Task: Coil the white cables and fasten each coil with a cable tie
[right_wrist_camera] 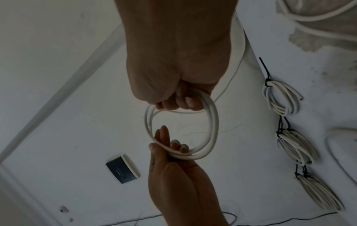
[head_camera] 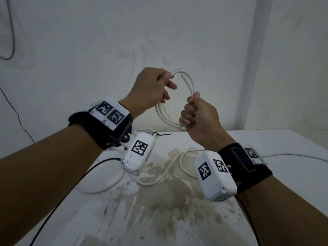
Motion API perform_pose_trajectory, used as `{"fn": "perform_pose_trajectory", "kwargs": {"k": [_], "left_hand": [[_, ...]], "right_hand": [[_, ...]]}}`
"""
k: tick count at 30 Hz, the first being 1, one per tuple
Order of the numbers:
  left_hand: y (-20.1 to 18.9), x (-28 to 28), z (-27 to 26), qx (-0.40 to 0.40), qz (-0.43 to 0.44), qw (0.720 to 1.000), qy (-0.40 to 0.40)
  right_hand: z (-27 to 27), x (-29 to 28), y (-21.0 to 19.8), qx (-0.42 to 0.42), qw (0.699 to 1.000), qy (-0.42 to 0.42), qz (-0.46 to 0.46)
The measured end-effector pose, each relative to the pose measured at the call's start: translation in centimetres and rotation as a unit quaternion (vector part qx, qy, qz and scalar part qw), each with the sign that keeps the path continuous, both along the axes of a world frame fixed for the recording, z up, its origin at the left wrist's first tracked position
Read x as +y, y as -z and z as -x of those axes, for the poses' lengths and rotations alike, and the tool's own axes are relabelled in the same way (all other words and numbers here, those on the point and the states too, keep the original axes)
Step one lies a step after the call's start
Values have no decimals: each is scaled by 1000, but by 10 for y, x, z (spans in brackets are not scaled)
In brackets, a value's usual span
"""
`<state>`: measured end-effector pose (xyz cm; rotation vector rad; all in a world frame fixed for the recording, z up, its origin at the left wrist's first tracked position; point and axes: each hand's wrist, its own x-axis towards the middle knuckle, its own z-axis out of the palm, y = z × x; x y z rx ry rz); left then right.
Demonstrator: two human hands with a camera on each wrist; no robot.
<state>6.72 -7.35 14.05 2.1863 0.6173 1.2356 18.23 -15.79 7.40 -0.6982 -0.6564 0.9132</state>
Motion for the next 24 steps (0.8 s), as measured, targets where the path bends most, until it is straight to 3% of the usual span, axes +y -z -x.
{"fn": "perform_pose_trajectory", "kwargs": {"k": [2, 5, 9, 14, 20, 24], "left_hand": [[-8, 5, 8, 2, -8, 1000, 17], [-13, 15, 22, -43, 65, 996, 37], [-12, 20, 30, -29, 98, 994, 29], [-10, 26, 34, -78, 125, 989, 26], [-15, 25, 45, 37, -5, 999, 4], [-16, 27, 52, 59, -19, 998, 18]], "right_hand": [[3, 1, -3, 1, 1000, -23, -16], [7, 6, -8, -29, 999, -31, -20], [14, 14, -5, -48, 999, -23, 2], [24, 22, -2, -62, 998, -14, 19], [26, 23, -1, -75, 996, -43, -1], [27, 21, -3, -62, 993, -87, -39]]}}
